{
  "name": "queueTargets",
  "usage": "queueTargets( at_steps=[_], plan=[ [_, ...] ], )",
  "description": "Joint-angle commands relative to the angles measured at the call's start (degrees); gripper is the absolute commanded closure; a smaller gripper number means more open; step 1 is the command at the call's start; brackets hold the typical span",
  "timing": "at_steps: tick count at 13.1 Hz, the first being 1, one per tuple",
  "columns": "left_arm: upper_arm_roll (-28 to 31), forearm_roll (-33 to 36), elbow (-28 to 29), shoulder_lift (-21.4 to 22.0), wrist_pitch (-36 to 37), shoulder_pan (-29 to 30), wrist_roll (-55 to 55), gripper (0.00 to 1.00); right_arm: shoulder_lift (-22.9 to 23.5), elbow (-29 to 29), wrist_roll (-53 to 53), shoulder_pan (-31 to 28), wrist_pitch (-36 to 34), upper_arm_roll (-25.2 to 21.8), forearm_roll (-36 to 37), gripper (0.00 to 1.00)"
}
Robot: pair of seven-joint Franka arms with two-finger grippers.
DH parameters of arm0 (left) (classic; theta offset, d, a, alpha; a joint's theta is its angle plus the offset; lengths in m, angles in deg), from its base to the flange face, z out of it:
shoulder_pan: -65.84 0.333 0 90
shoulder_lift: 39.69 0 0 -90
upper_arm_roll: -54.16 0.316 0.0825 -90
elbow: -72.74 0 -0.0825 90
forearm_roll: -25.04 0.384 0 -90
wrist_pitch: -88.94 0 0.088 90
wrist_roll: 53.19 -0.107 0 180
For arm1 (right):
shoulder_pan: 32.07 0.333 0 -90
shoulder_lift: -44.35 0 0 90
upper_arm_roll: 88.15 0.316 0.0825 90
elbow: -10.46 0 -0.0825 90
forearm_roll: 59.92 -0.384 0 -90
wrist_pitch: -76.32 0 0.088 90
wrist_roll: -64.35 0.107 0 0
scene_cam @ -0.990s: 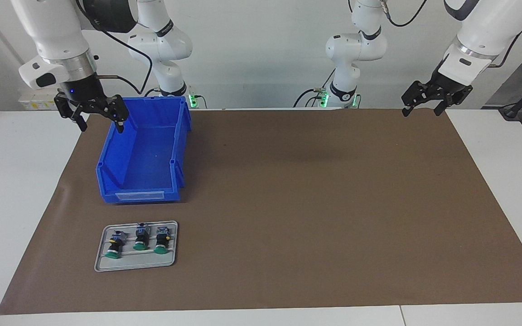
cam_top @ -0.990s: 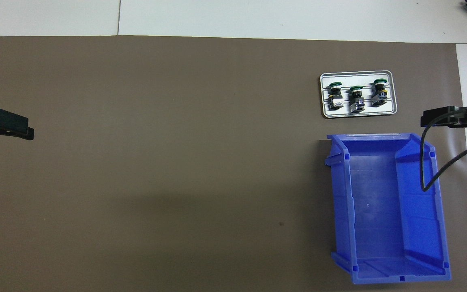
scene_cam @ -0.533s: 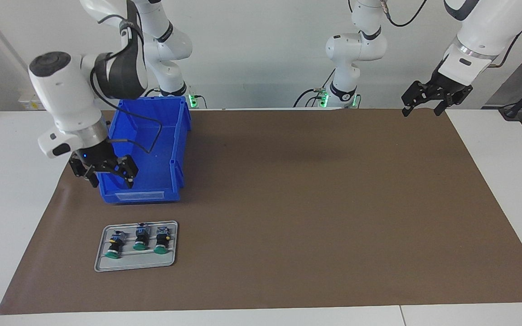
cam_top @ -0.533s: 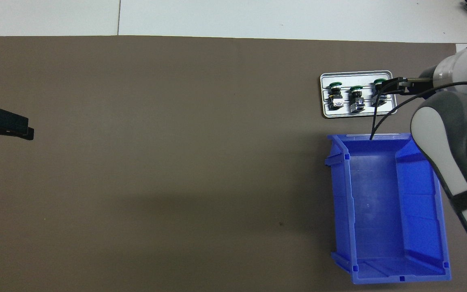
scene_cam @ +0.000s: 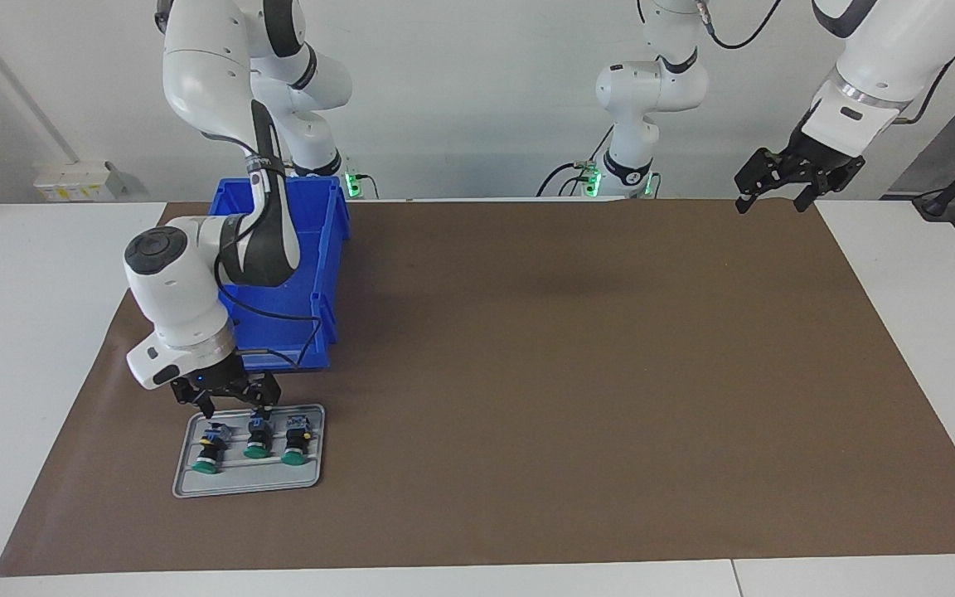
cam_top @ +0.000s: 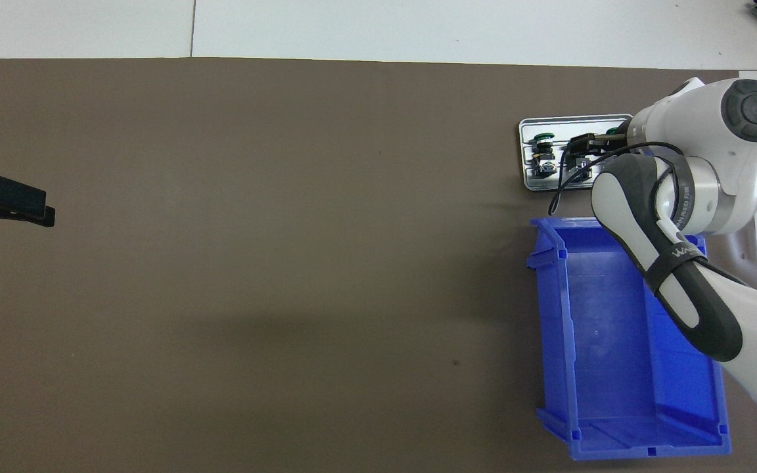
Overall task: Place and press button with both arms
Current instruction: 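Reach the right gripper to the metal tray and grasp a green-capped button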
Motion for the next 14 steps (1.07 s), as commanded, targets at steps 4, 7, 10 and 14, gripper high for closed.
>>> queueTargets(
  at_steps=[4, 7, 10, 14],
  plan=[
    [-0.4, 1.0, 1.1, 1.0, 0.2, 0.4, 0.4, 0.00, 0.5, -4.4, -2.2, -0.2, 6.7, 0.3, -0.9, 0.15],
    [-0.4, 1.0, 1.1, 1.0, 0.2, 0.4, 0.4, 0.00, 1.1, -6.3, -3.3, -0.3, 9.5, 0.3, -0.9, 0.17],
    [-0.4, 1.0, 1.1, 1.0, 0.2, 0.4, 0.4, 0.00, 2.3, -6.8, -3.3, -0.2, 11.9, 0.3, -0.9, 0.30],
    [-0.4, 1.0, 1.1, 1.0, 0.2, 0.4, 0.5, 0.00, 2.6, -6.7, -4.3, -0.4, 12.3, 0.3, -0.9, 1.00]
  ],
)
